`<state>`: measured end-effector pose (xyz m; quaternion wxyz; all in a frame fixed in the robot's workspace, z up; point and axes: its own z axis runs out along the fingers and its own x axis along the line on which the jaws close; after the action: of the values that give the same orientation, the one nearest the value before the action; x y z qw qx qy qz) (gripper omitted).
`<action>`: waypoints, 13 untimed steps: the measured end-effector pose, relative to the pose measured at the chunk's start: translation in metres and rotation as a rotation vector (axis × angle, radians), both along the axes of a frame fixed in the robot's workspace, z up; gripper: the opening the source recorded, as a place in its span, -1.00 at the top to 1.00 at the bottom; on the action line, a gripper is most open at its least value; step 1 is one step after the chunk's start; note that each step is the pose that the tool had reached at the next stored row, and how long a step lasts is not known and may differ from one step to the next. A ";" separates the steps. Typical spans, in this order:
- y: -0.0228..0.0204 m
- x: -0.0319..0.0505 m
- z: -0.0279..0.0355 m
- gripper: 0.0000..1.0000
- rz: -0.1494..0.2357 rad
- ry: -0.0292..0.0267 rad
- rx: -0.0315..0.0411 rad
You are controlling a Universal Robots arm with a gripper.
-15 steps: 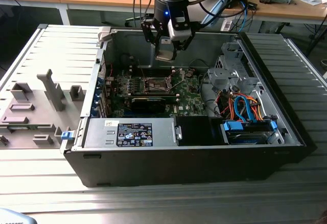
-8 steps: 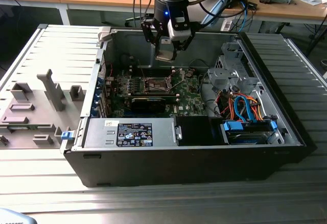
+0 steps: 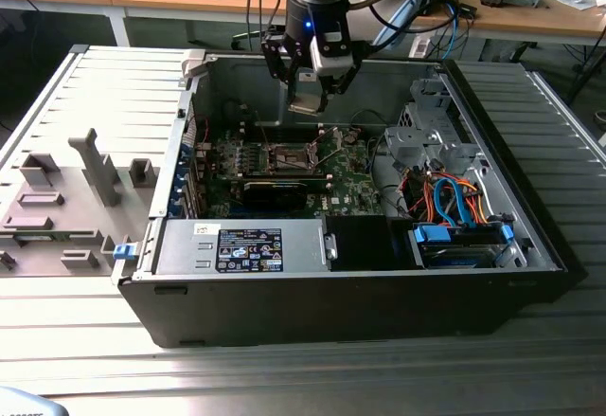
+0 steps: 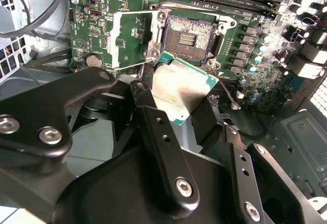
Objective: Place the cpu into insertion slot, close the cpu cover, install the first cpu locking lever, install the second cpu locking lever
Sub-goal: 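Place the cpu into insertion slot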
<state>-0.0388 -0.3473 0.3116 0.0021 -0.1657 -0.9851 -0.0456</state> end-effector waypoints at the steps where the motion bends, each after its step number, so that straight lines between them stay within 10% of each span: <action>1: 0.0000 0.0000 0.0000 -0.08 -0.002 0.0000 0.0000; 13: 0.0000 0.0000 -0.0002 -0.08 -0.019 0.0001 0.0000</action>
<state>-0.0388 -0.3473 0.3113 0.0017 -0.1752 -0.9835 -0.0456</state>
